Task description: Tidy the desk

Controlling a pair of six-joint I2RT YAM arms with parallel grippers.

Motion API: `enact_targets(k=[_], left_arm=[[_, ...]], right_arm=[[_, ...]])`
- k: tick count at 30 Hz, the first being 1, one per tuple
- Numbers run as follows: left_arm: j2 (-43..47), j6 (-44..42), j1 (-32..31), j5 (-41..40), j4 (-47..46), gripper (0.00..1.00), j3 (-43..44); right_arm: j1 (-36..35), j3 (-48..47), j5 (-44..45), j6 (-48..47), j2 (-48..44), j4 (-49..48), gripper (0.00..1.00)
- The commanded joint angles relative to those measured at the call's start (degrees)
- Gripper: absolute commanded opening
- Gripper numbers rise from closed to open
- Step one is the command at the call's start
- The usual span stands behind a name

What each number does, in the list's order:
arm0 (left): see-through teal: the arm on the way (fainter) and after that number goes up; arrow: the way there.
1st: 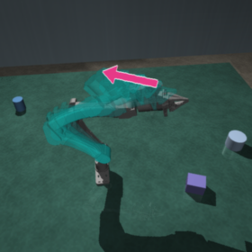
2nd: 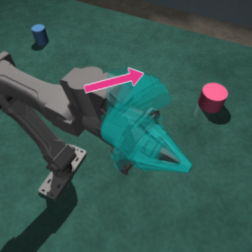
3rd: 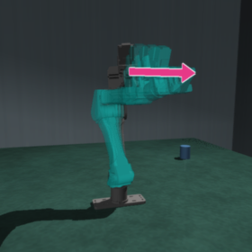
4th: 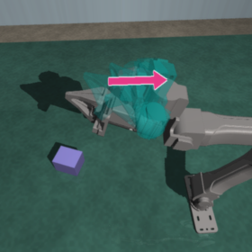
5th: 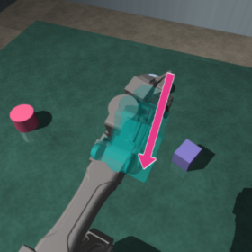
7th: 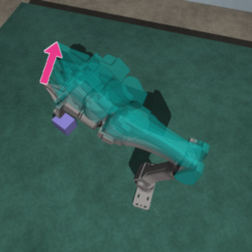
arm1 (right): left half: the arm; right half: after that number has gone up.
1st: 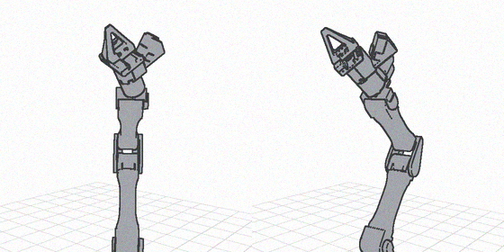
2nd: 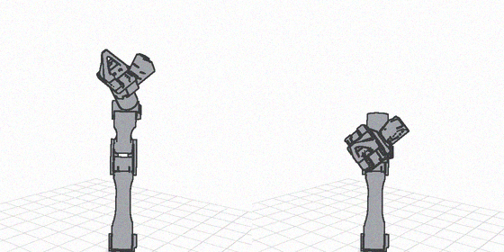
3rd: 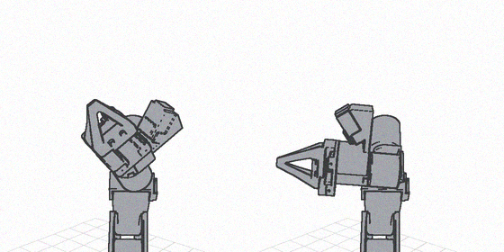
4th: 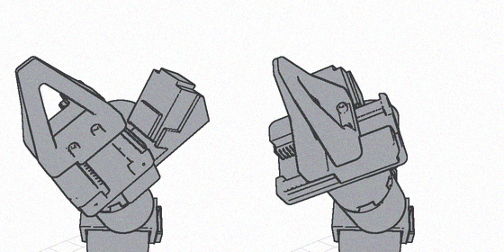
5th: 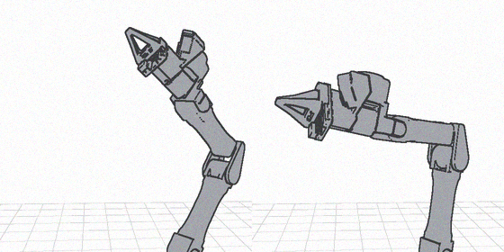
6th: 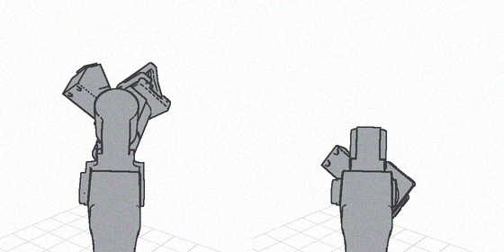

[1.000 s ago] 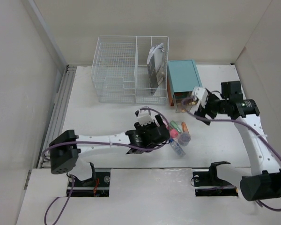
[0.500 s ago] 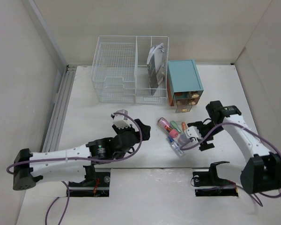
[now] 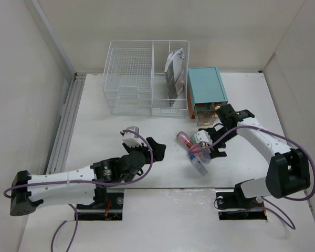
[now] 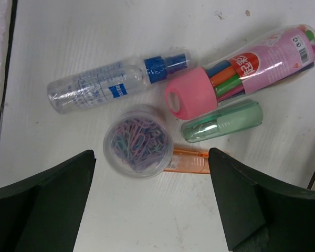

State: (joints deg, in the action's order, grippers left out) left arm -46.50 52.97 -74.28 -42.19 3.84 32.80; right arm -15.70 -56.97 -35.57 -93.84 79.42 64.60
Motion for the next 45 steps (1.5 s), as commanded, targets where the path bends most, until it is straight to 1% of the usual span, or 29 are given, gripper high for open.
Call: enact_targets(k=[1, 2, 6, 12, 14, 19, 23, 24, 27, 28, 31, 32, 35, 38, 41, 42, 43, 45], left_arm=[[0.0, -1.6, -0.3, 0.2, -2.8, 0.86, -0.2], [0.0, -1.6, -0.3, 0.2, -2.8, 0.86, -0.2], [0.5, -1.6, -0.3, 0.2, -3.4, 0.86, -0.2], [2.5, -1.6, -0.3, 0.7, -2.8, 0.86, -0.7], [3.0, -1.6, -0.3, 0.7, -2.8, 0.86, -0.7], [3.0, -0.9, -0.3, 0.7, -2.8, 0.86, -1.2], [1.9, -0.3, -0.3, 0.2, -2.8, 0.86, -1.2], [1.9, -0.3, -0.3, 0.2, -2.8, 0.86, -1.2], [1.9, -0.3, -0.3, 0.2, -2.8, 0.86, -1.2], [1.9, -0.3, -0.3, 0.2, -2.8, 0.86, -1.2], [1.9, -0.3, -0.3, 0.2, -2.8, 0.86, -1.2], [1.9, -0.3, -0.3, 0.2, -2.8, 0.86, -1.2], [1.9, 0.2, -0.3, 0.2, -2.3, 0.86, -1.2], [1.9, 0.7, -0.3, 0.7, -2.3, 0.86, -1.8], [1.9, 0.7, -0.3, 1.3, -2.3, 0.86, -1.8], [1.3, 0.7, -0.3, 1.3, -2.9, 0.86, -1.8], [1.3, 0.2, -0.3, 1.3, -2.9, 0.86, -1.8], [0.2, 0.2, -0.3, 1.8, -3.5, 0.86, -1.2]], right_arm=[[-2.7, 0.6, 1.3, 5.7, -0.4, -5.2, 0.93], [-3.8, 0.6, 2.8, 6.3, -0.4, -6.6, 0.93], [-5.1, 2.0, 4.1, 8.9, 0.8, -8.3, 0.92], [-5.1, 2.7, 7.6, 9.6, 1.5, -8.3, 0.90], [-5.6, 3.5, 8.4, 10.3, 1.5, -9.7, 0.90], [-5.7, 6.3, 10.4, 11.4, 1.5, -10.3, 0.88], [-6.9, 7.9, 13.0, 13.5, 1.5, -13.4, 0.86], [-6.9, 8.7, 13.0, 13.5, 1.5, -14.0, 0.84], [-6.9, 9.2, 13.0, 14.6, 1.0, -15.3, 0.71], [-6.9, 9.2, 12.3, 15.1, 1.0, -15.3, 0.61], [-7.4, 9.2, 11.7, 15.6, 1.0, -16.5, 0.48], [-7.4, 9.2, 11.7, 16.1, 1.0, -16.5, 0.42], [-8.0, 7.3, 9.7, 17.3, 0.2, -15.0, 0.35], [-8.0, 4.1, 7.0, 17.8, -3.2, -10.7, 0.35], [-7.5, -2.7, 3.1, 19.1, -7.2, -5.9, 0.35], [-7.5, -4.5, 2.4, 20.1, -7.8, -4.9, 0.35], [-7.5, -8.3, 1.7, 20.7, -8.3, -4.1, 0.35], [-7.0, -11.8, 0.3, 22.3, -8.9, -3.5, 0.35]])
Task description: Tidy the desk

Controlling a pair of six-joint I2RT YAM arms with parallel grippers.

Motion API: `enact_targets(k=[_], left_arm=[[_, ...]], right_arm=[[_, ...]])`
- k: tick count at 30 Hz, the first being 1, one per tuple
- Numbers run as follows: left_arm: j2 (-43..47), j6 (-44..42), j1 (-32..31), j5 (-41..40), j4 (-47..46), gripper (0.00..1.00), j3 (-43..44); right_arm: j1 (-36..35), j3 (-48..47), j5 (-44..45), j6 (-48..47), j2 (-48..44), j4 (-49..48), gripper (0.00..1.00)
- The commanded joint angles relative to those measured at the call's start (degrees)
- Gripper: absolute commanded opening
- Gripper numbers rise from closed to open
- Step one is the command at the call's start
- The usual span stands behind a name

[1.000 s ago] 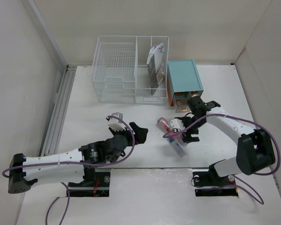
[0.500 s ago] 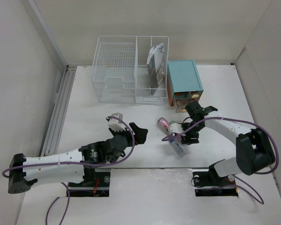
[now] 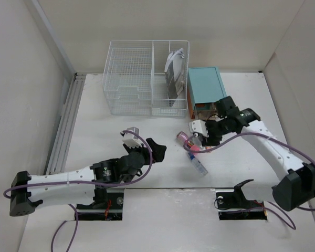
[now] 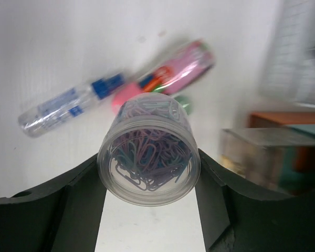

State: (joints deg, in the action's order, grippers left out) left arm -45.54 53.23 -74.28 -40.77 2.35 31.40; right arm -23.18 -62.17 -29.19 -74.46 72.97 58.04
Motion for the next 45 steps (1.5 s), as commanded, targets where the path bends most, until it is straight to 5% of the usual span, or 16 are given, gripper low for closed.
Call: enact_targets(k=[1, 5, 10, 17, 38, 45], left_arm=[[-0.8, -0.1, -0.3, 0.4, -2.7, 0.86, 0.2], [-2.6, -0.6, -0.3, 1.6, -3.3, 0.86, 0.7], [-3.2, -1.1, -0.3, 2.1, -4.4, 0.86, 0.7], [-4.9, -1.1, -0.3, 3.2, -6.8, 0.86, 0.7], [-15.4, -7.8, -0.3, 5.6, -16.5, 0.86, 5.0], [-27.7, -13.6, 2.6, 9.8, -23.4, 0.84, 13.7]], right_arm=[[0.5, -9.5, -6.1, 4.9, -2.5, 3.0, 0.35], [1.6, -12.1, -2.3, 15.5, -2.5, -4.7, 0.35], [2.9, -9.0, 13.5, 29.7, -3.5, -25.4, 0.35], [4.8, -10.9, 20.3, 36.3, 3.2, -30.7, 0.35], [6.0, -19.1, 16.7, 34.6, 13.9, -14.9, 0.48], [6.0, -19.1, 15.6, 34.0, 14.6, -13.6, 0.75]])
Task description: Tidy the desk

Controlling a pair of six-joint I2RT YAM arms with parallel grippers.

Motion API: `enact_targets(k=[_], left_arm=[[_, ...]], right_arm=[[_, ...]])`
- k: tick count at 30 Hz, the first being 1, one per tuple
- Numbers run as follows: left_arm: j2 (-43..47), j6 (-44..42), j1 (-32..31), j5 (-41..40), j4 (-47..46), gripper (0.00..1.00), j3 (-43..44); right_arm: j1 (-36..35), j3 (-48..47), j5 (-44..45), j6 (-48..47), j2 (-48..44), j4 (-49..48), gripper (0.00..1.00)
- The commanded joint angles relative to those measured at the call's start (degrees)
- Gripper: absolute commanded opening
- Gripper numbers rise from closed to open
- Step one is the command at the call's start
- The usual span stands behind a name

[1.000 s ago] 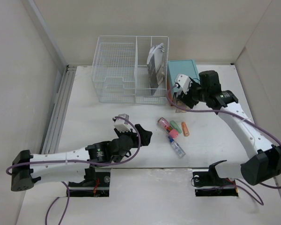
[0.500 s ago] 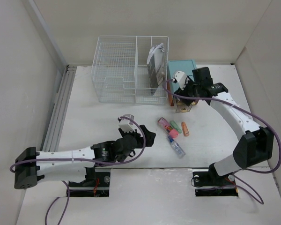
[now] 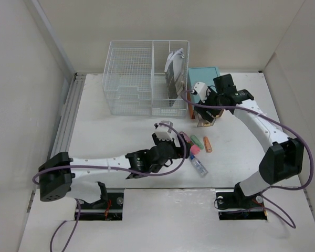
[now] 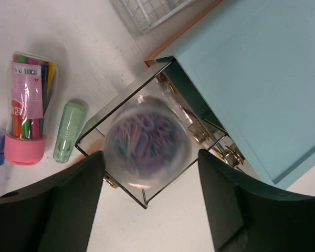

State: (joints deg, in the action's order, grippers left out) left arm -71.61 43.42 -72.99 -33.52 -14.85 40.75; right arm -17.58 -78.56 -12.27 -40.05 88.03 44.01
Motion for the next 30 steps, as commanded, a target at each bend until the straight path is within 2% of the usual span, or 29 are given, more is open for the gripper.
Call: enact_targets(k=[1, 3, 7, 8, 9, 11, 12, 13, 14, 16, 17, 24, 25, 29, 30], left_arm=[[-3.9, -3.8, 2.1, 3.3, -8.2, 0.82, 5.0], [-5.9, -5.1, 2.9, 5.7, -9.7, 0.81, 7.0], [-10.7, -5.6, 5.6, 10.7, -13.4, 0.71, 9.9], [-12.7, -5.6, 6.6, 11.5, -13.9, 0.66, 10.5], [-13.7, -6.1, 7.2, 13.3, -14.9, 0.56, 11.0], [-17.0, -6.7, 8.2, 15.4, -16.2, 0.44, 13.2], [-18.2, -6.7, 9.3, 16.5, -16.2, 0.38, 14.1], [-19.3, -7.2, 9.9, 18.5, -16.2, 0.27, 16.4], [-20.5, -7.2, 9.9, 19.5, -16.2, 0.23, 17.5], [-23.6, -7.7, 11.8, 22.3, -16.2, 0.22, 19.4], [-24.6, -7.7, 11.8, 23.5, -16.2, 0.17, 21.2], [-32.1, -7.2, 15.1, 28.3, -16.2, 0.15, 26.7], [-32.6, -7.2, 15.9, 28.9, -16.2, 0.15, 26.7], [-35.9, -7.2, 17.5, 29.5, -14.1, 0.15, 30.1], [-36.6, -7.2, 18.4, 29.5, -13.3, 0.15, 31.0]], right_arm=[[0.4, -2.7, -2.0, -0.4, -0.5, -0.1, 0.79], [1.0, -2.1, -2.0, 0.1, -1.6, -1.4, 0.83], [2.2, -1.0, -2.7, 2.9, -5.4, -5.0, 0.83], [2.7, -0.4, -2.7, 5.9, -6.2, -6.4, 0.76], [3.4, 0.4, -2.7, 7.7, -8.1, -8.1, 0.64], [4.7, 3.1, 1.9, 12.0, -10.4, -15.6, 0.10], [5.4, 6.6, 3.8, 15.2, -11.6, -18.1, 0.00], [6.1, 8.5, 3.8, 16.4, -14.3, -20.1, 0.00], [8.1, 10.3, 3.8, 18.2, -15.6, -23.8, 0.00], [9.8, 15.7, 3.3, 25.9, -19.1, -26.4, 0.00], [11.0, 17.1, 3.8, 28.3, -20.0, -27.2, 0.00], [17.6, 18.7, -11.3, 32.7, -14.0, -25.2, 0.00], [18.4, 18.7, -12.5, 33.3, -13.2, -25.2, 0.23], [21.3, 17.2, -19.8, 36.3, -8.9, -26.1, 0.59], [22.1, 17.2, -20.3, 37.0, -7.3, -26.1, 0.61]])
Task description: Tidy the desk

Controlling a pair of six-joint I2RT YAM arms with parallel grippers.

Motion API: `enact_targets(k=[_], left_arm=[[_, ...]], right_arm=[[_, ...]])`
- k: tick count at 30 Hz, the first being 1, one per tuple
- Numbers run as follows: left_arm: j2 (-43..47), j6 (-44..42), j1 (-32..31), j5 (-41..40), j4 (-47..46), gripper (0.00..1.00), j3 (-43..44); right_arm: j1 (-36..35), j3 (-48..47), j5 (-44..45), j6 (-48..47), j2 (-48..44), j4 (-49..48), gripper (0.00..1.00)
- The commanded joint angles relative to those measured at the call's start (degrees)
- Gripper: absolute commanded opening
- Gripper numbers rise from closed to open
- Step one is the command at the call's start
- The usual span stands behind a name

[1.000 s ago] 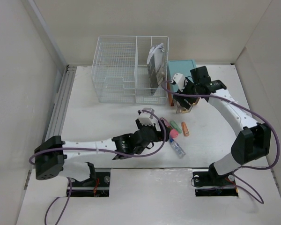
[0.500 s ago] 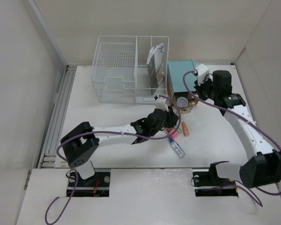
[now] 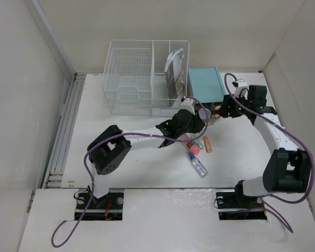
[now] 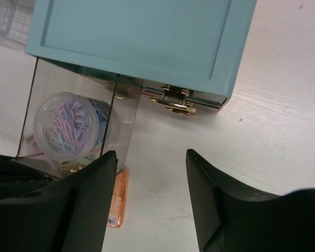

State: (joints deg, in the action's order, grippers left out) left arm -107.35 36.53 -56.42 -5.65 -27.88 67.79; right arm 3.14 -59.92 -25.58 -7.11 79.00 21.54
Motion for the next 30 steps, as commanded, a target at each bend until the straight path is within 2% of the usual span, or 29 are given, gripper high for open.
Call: enact_targets(k=[1, 9, 14, 18, 24, 28, 29, 30], left_arm=[[-1.5, -0.9, 2.4, 1.6, 0.3, 0.15, 5.5], [-6.9, -3.3, 6.1, -0.3, 3.4, 0.15, 13.0], [-9.0, -3.8, 7.9, -0.3, 4.7, 0.15, 16.2], [-10.2, -3.8, 8.5, -0.3, 5.8, 0.15, 18.3], [-10.7, -5.0, 9.1, 0.9, 5.3, 0.17, 18.2], [-7.1, -6.1, 7.8, 1.7, 2.6, 0.42, 13.1], [-6.3, -6.1, 7.8, 1.7, 2.6, 0.57, 11.0], [-4.6, -6.1, 7.0, 1.7, 2.0, 0.61, 9.8]], right_arm=[[2.2, -1.4, -8.1, 4.8, 2.4, -3.6, 0.63], [4.2, -0.1, -13.4, 10.6, 4.8, -8.6, 0.63], [4.2, -0.1, -10.4, 15.9, 6.2, -11.6, 0.61], [4.2, -0.6, -6.6, 17.3, 8.1, -11.6, 0.60], [4.2, -1.8, -6.0, 17.8, 11.2, -11.1, 0.59], [4.2, -3.4, -4.7, 19.0, 14.2, -11.6, 0.59], [4.2, -4.3, -4.7, 19.0, 14.8, -12.2, 0.59], [4.2, -4.3, -4.7, 19.6, 15.4, -12.2, 0.59]])
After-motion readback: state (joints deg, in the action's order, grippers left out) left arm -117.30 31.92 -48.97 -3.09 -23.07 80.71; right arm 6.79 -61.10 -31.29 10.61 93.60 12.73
